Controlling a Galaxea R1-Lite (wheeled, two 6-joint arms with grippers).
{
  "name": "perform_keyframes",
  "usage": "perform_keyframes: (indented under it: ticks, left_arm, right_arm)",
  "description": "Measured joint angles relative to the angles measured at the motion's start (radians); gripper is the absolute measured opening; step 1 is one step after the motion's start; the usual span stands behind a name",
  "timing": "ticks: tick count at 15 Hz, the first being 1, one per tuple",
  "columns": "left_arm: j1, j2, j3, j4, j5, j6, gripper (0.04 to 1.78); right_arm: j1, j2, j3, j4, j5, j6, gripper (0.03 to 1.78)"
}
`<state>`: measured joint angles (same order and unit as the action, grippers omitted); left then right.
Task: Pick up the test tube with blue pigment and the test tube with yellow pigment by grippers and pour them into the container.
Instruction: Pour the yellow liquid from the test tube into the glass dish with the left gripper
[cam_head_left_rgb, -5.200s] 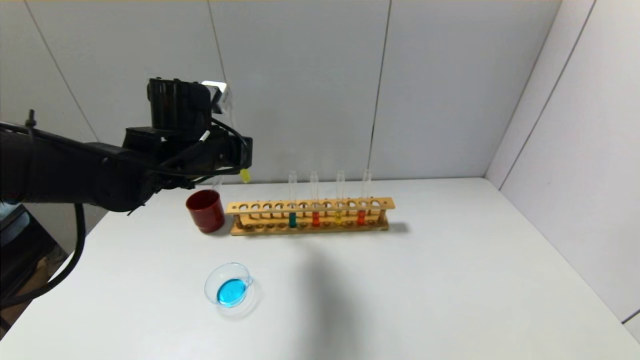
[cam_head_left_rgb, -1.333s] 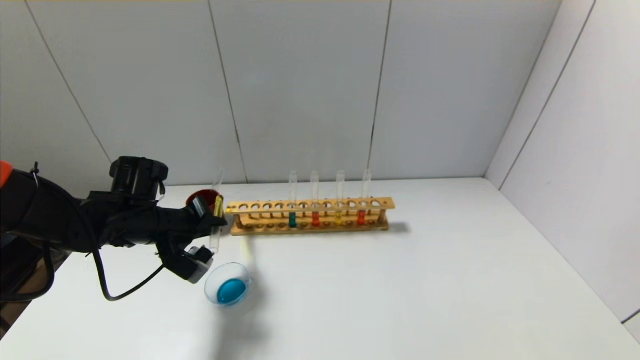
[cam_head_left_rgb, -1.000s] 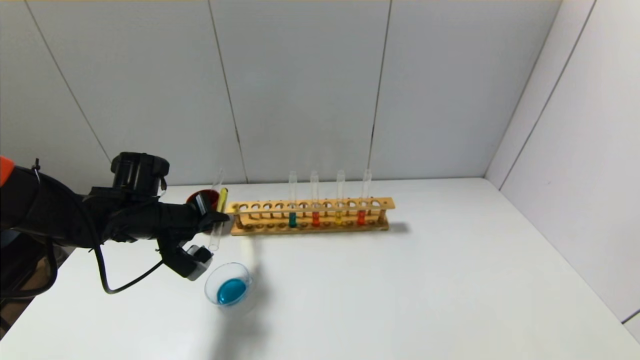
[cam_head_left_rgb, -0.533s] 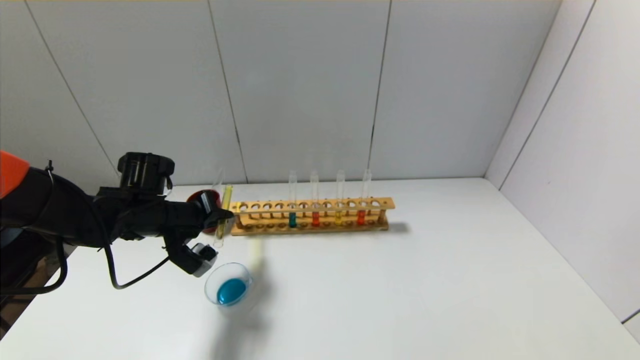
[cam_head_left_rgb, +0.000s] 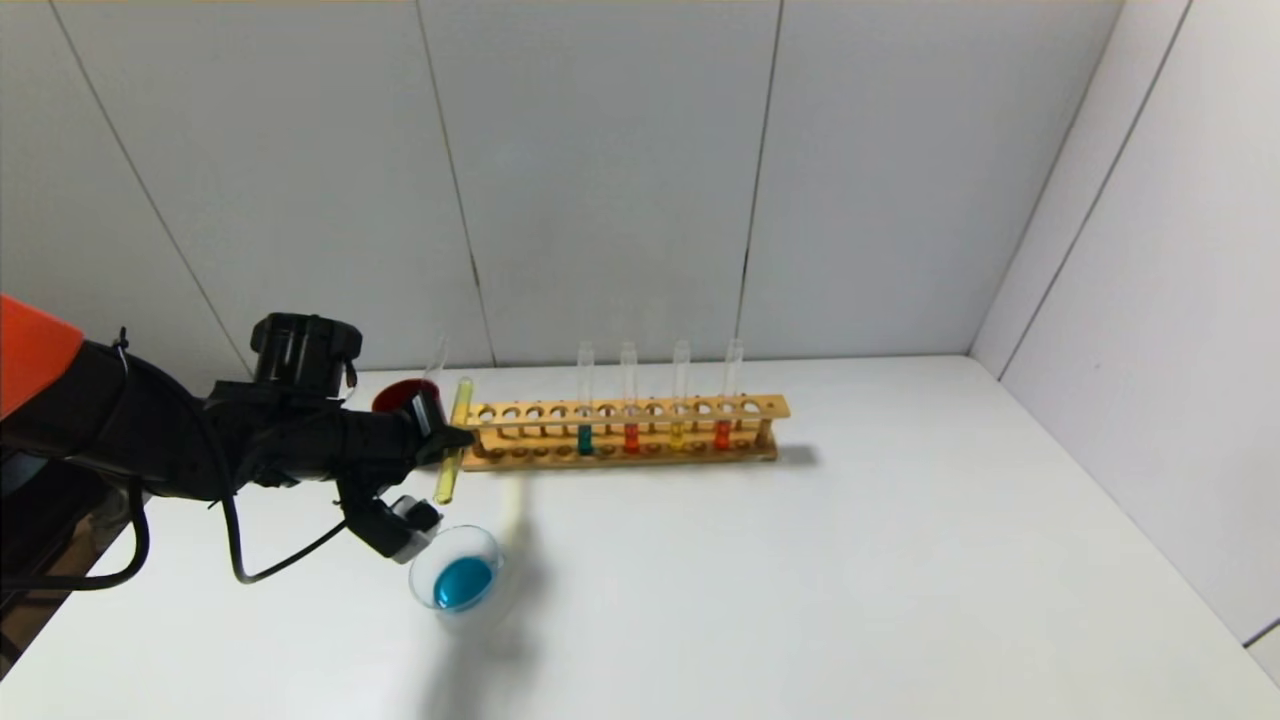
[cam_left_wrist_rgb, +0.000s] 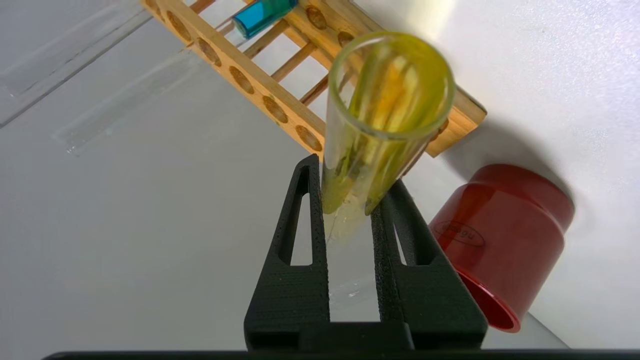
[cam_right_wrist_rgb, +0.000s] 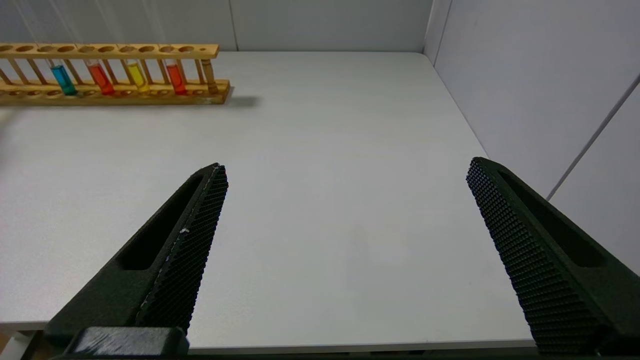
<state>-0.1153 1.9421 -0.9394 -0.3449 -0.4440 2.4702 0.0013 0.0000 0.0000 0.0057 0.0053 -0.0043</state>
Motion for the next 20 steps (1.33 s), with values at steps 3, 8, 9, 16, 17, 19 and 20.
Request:
perform_keyframes:
  ticks: [3,8,9,16,17,19,20]
  left_arm:
    - [0.002,-0.001,-0.003,-0.032,-0.016,0.060,0.30]
    - [0.000,-0.004,0.007,-0.046,-0.020,0.067,0.30]
    - [-0.001,-0.006,0.011,-0.046,-0.020,0.067,0.30]
    - [-0.003,-0.014,0.045,-0.116,-0.020,0.067,0.30]
    - [-0.003,-0.017,0.052,-0.123,-0.020,0.067,0.30]
    - [-0.004,-0.027,0.063,-0.156,-0.015,0.082,0.30]
    - [-0.005,-0.033,0.081,-0.191,-0.013,0.091,0.30]
  right_arm:
    - [0.000,0.000,0.000,0.000,0.000,0.000,1.75]
    - [0.000,0.000,0.000,0.000,0.000,0.000,1.75]
    - [0.000,0.000,0.000,0.000,0.000,0.000,1.75]
    - [0.000,0.000,0.000,0.000,0.000,0.000,1.75]
    - [0.000,0.000,0.000,0.000,0.000,0.000,1.75]
    - [0.000,0.000,0.000,0.000,0.000,0.000,1.75]
    - [0.000,0.000,0.000,0.000,0.000,0.000,1.75]
